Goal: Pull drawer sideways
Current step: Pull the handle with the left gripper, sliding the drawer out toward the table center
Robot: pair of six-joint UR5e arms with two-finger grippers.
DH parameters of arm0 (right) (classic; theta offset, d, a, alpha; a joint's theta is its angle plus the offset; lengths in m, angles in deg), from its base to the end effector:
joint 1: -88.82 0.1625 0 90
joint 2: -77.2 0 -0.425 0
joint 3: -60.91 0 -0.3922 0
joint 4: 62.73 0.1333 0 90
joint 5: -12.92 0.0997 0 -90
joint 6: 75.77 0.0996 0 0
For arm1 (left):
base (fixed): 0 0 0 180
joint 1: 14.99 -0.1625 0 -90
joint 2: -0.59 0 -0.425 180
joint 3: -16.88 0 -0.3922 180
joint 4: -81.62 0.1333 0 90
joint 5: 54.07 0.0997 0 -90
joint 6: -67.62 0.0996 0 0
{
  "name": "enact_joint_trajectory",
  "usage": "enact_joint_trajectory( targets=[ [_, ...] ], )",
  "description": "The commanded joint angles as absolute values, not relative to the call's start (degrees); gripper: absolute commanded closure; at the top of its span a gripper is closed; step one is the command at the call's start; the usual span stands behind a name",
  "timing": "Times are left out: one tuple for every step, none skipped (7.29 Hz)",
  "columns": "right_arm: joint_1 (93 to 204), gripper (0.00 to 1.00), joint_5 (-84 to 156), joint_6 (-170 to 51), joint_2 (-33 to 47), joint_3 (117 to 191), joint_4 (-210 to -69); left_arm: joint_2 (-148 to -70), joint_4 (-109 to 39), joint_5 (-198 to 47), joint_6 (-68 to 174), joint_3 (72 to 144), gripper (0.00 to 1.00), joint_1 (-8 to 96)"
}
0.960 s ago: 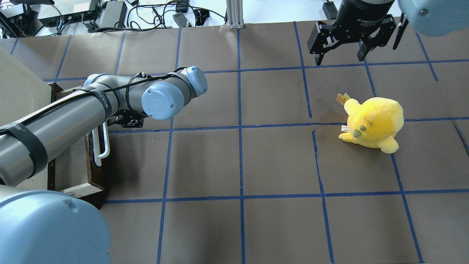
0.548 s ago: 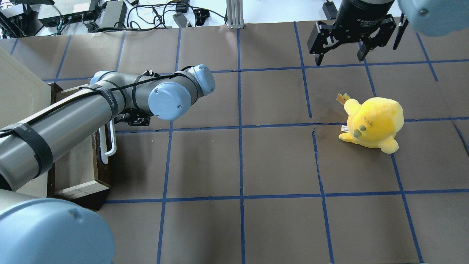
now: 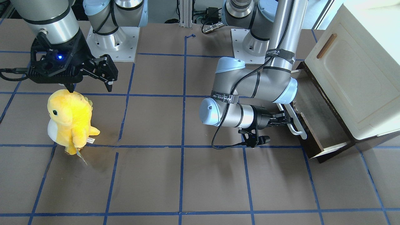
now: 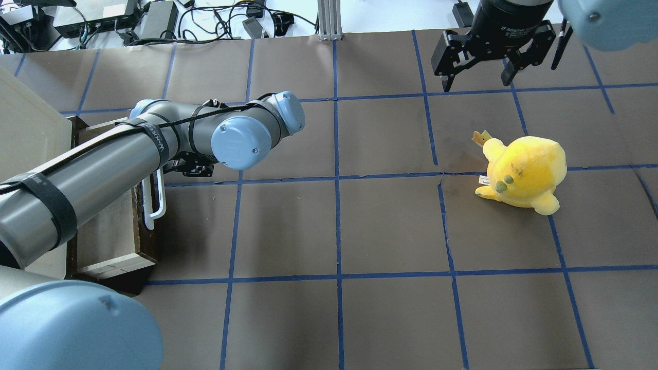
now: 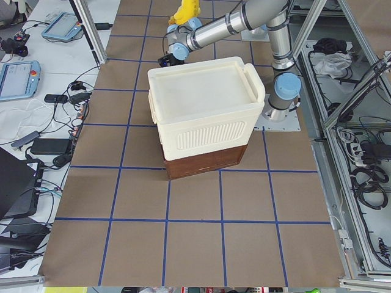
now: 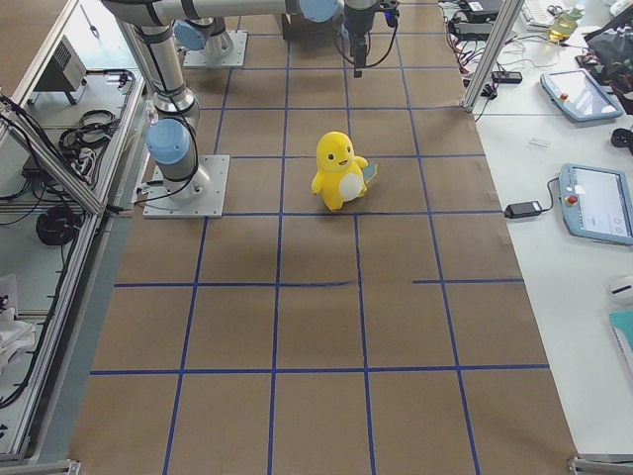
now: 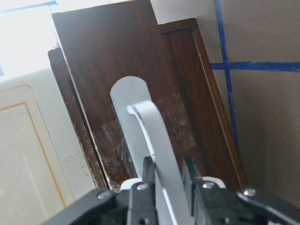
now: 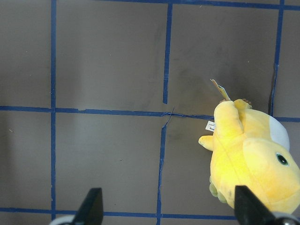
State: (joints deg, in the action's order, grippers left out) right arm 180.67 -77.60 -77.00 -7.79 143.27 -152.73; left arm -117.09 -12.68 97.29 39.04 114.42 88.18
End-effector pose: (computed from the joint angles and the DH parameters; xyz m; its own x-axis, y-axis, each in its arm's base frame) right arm 0.1495 -0.5285 0.5090 -0.9985 -0.0533 0.0100 -0.0537 0.9975 -0.0457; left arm -0.1733 -0.5391 0.2124 -0.3822 0.2141 -0.8989 -0.0080 0.9720 0.2349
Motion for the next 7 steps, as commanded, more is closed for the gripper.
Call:
enact_joint_trajectory(
  targets=[
    [180.7, 0.00, -77.6, -77.0, -7.8, 143.3, -152.7, -116.9, -12.7, 97.3, 40.0, 114.4, 0.63, 88.2],
    [180.7, 0.00, -77.6, -77.0, -7.8, 143.3, -152.7, -116.9, -12.7, 97.4, 40.0, 114.4, 0.44, 88.3],
    [180.7, 0.00, -77.6, -77.0, -7.8, 143.3, -152.7, -116.9, -12.7, 97.4, 40.0, 114.4, 0.26, 88.3],
    [180.7, 0.00, -77.6, -77.0, -7.8, 143.3, -152.7, -116.7, -12.6, 97.4, 40.0, 114.0, 0.16, 89.3],
    [180.7, 0.00, -77.6, -77.0, -7.8, 143.3, -152.7, -116.7, -12.6, 96.6, 40.3, 112.5, 0.15, 90.2],
    [180.7, 0.00, -77.6, -77.0, -7.8, 143.3, -152.7, -116.1, -12.4, 91.8, 43.4, 110.4, 0.16, 91.2],
    [180.7, 0.00, -77.6, -77.0, -7.8, 143.3, -152.7, -114.0, -10.5, 82.4, 48.6, 107.7, 0.16, 91.5]
  ],
)
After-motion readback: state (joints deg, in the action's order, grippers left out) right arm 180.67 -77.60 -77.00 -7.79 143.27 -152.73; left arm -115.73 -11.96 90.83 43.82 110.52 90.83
